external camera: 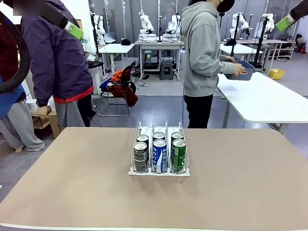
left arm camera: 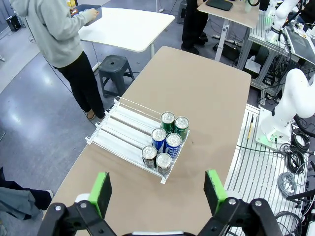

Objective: Fill the beverage cans into the dispenser.
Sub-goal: Pick up the Ionic drink handed by the human.

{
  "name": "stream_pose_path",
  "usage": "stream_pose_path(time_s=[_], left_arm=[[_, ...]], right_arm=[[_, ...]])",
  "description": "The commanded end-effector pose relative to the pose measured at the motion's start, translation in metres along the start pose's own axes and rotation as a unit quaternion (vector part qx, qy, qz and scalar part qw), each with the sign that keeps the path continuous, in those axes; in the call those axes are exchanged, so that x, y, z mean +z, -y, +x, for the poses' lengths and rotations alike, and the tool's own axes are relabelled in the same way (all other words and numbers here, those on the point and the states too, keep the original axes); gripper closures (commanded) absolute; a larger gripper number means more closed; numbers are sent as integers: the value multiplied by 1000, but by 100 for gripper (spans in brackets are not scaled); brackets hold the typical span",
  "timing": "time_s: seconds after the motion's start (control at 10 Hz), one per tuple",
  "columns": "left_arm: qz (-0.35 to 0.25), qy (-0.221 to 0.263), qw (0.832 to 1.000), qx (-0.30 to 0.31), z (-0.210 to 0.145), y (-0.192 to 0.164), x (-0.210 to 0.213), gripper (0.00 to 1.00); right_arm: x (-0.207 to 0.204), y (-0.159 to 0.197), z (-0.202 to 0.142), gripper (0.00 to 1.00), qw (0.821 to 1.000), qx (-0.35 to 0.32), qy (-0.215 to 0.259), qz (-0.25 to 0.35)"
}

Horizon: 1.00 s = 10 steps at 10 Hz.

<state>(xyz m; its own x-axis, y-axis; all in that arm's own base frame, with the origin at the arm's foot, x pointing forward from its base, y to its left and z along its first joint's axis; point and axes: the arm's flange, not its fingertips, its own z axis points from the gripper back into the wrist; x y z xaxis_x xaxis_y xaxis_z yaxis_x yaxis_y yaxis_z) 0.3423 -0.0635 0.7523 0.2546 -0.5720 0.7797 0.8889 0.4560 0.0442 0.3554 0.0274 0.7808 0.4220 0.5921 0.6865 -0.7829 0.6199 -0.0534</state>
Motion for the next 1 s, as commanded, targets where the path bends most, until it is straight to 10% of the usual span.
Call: stream_pose_path(time_s=[0.0,0.9], left_arm=[[-3,2,1000,-1,0,0,0,0],[-3,2,1000,-1,0,0,0,0]], right_arm=[[0,-1,-1,0,1000,0,0,1],[0,-1,-1,0,1000,0,0,1]])
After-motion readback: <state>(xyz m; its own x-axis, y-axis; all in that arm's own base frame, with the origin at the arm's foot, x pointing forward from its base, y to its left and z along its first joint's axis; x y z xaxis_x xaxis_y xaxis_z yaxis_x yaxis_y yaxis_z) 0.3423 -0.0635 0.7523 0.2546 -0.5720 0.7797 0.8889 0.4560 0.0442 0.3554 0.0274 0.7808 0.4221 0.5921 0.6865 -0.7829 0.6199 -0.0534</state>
